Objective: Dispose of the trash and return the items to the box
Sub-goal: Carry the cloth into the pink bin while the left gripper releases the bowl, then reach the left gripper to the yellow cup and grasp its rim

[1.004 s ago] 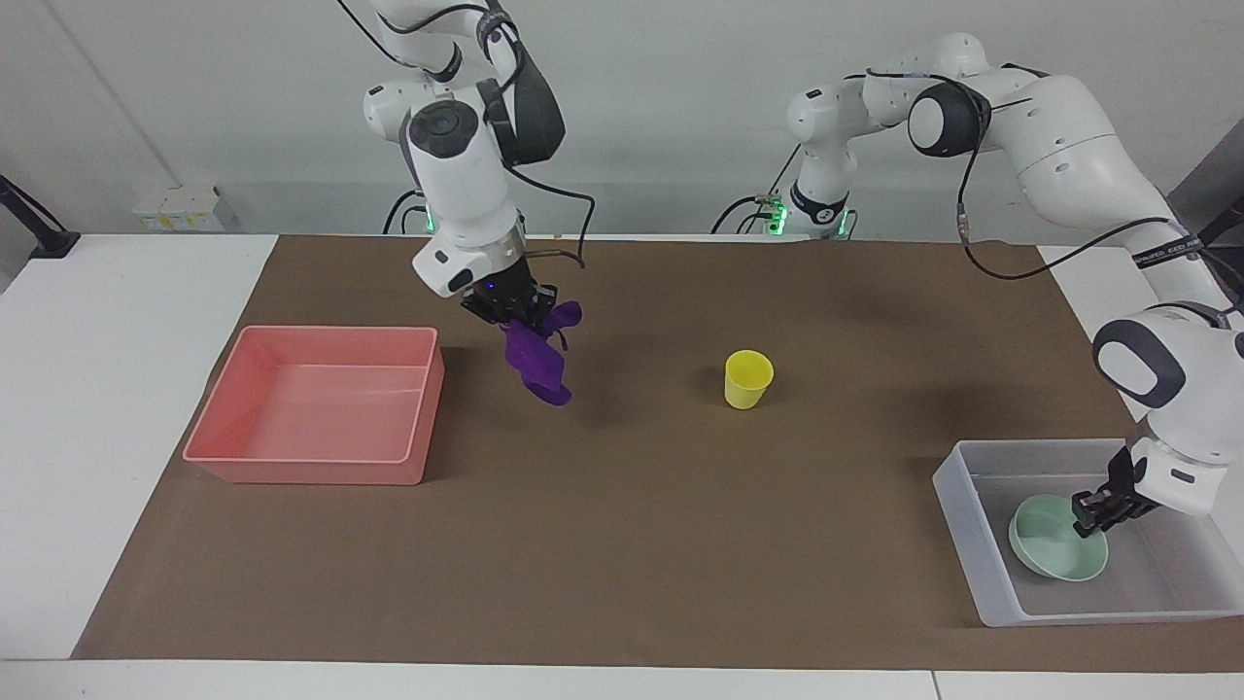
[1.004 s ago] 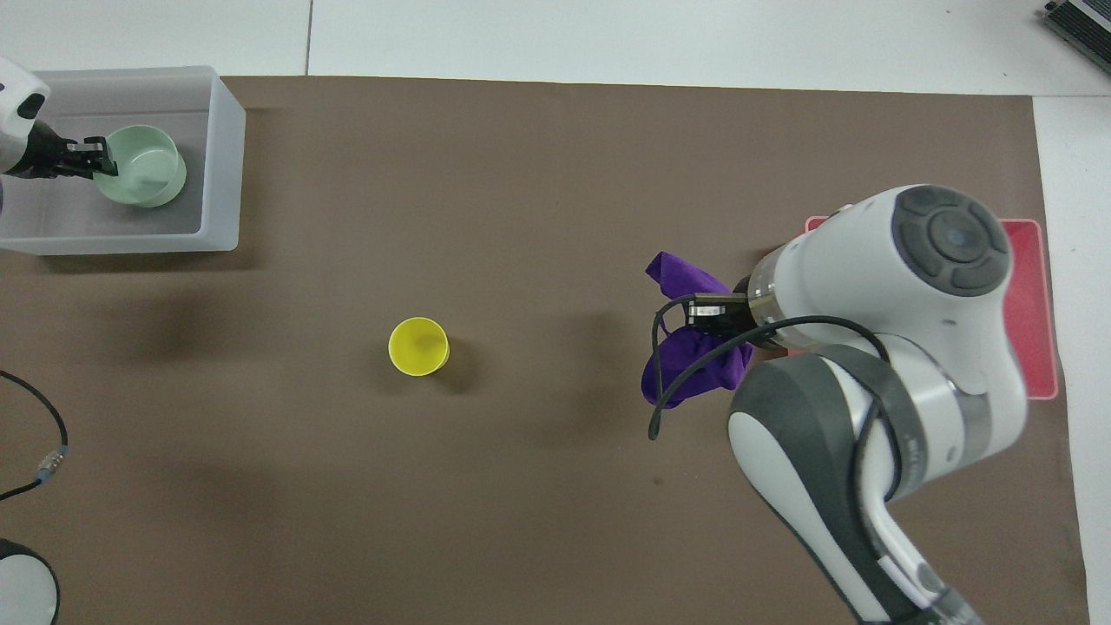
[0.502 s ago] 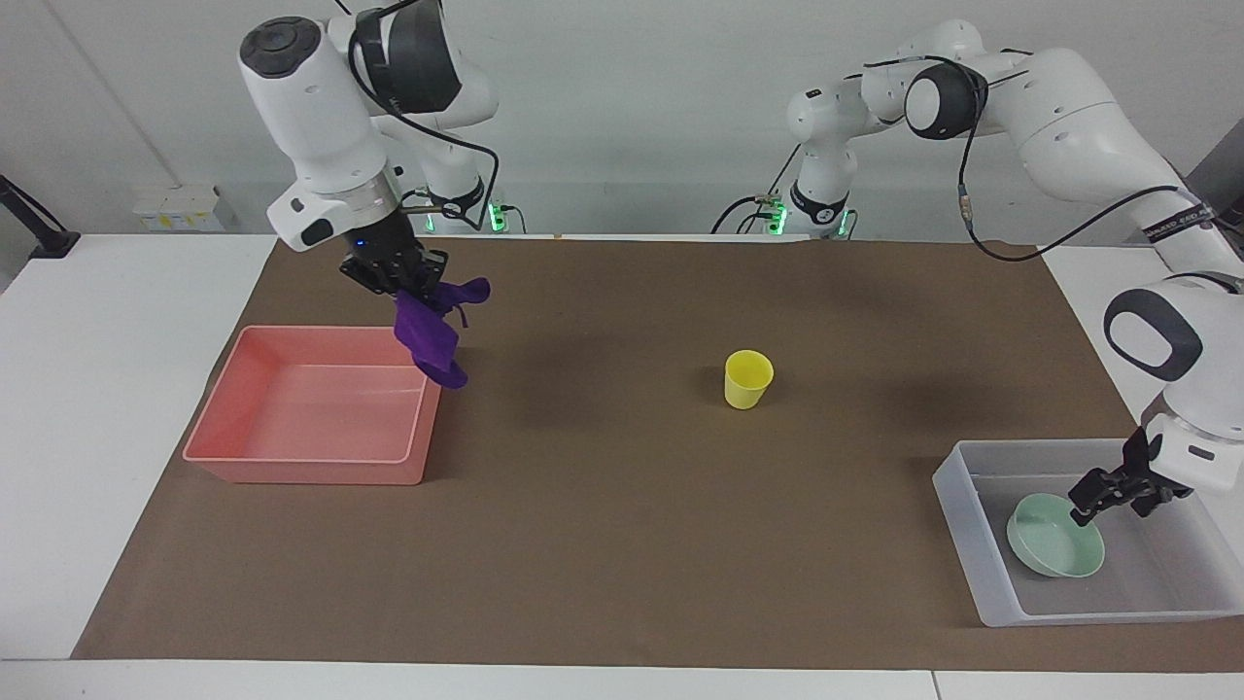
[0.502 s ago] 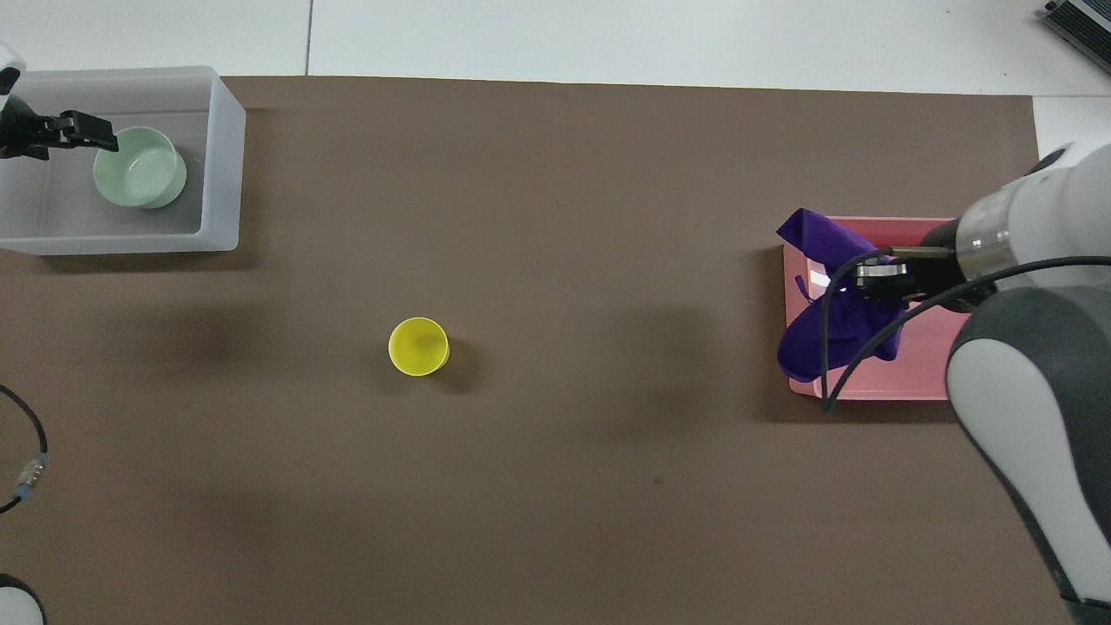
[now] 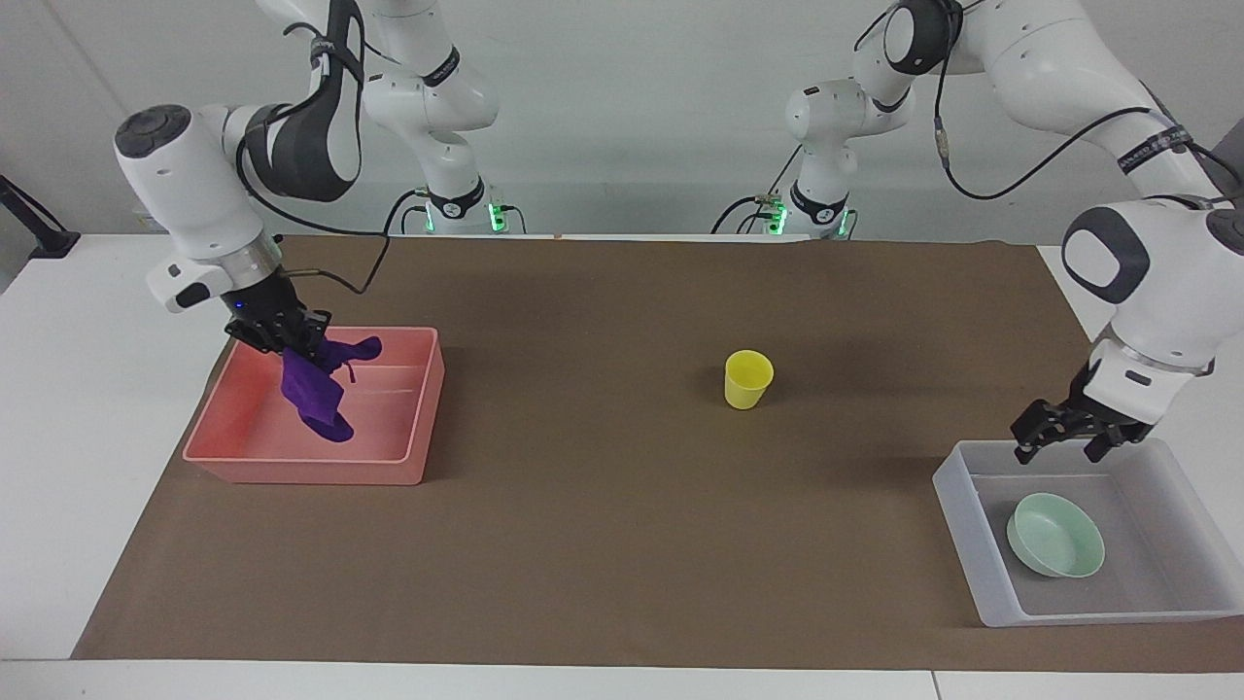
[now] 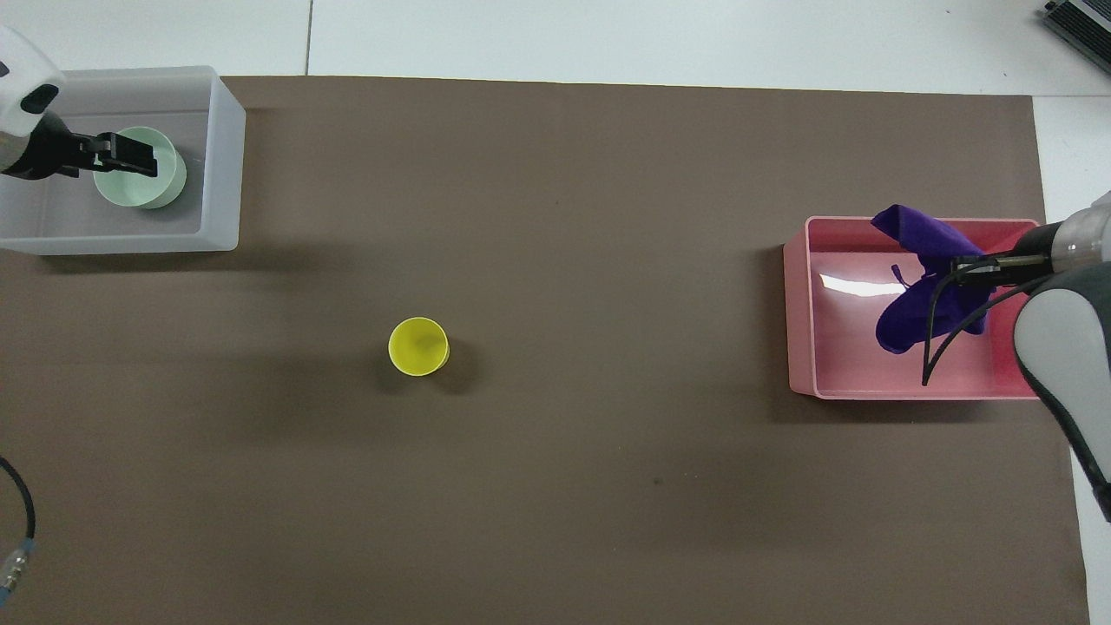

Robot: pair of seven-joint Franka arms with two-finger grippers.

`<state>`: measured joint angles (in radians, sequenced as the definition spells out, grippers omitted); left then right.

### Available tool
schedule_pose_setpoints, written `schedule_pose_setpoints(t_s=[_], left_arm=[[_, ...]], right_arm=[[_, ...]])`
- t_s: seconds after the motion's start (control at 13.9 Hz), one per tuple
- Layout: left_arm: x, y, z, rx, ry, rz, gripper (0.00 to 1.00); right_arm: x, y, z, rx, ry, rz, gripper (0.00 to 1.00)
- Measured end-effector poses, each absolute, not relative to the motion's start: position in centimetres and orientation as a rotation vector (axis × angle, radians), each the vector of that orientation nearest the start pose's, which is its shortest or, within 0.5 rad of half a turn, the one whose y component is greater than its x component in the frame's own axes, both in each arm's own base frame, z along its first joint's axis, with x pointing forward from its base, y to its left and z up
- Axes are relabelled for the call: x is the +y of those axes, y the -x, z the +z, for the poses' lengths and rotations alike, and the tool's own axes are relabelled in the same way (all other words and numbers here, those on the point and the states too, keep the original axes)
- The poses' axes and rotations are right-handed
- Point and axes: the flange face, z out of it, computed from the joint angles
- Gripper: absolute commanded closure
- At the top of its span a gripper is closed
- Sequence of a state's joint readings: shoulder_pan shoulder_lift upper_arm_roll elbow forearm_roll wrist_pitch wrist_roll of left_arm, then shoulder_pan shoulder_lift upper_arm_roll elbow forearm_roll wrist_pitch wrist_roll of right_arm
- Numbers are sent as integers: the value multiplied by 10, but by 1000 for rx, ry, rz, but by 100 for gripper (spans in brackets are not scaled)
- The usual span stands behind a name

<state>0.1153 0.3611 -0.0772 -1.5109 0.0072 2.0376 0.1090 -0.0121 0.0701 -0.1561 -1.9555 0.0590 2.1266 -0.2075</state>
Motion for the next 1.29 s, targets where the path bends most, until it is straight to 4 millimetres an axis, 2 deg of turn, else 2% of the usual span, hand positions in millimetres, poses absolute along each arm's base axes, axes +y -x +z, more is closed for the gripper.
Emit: schedule_pose_setpoints(t_s=[0.14,0.29,0.5,0.72,0.86,0.93,1.0,1.29], left_arm=[[-4,-659,475,114,3144,-214,0],[-40,-638,472,145,3147,-172,0],[-91,-616,457,208,3148,-137,0],[-144,-592,426,302,3146,-204,0],[-169,-570,406,369,3142,-216,0],[-177,-560,400,396,3138,-208,0],[-183,-551,396,416,3135,-198,0],[-200,-523,378,477,3129,-226,0]], right_arm=[[-95,-575,416,-49,3123,-157,100],[-95,-569,390,-51,3124,-122,100],[-97,-561,368,-40,3126,-107,100],[-97,-561,348,-39,3132,-101,99],[-98,-563,334,-38,3135,-83,49],[-98,-563,330,-38,3136,-76,16],[-98,-564,329,-37,3136,-74,0],[-98,-568,335,-39,3138,-98,0]])
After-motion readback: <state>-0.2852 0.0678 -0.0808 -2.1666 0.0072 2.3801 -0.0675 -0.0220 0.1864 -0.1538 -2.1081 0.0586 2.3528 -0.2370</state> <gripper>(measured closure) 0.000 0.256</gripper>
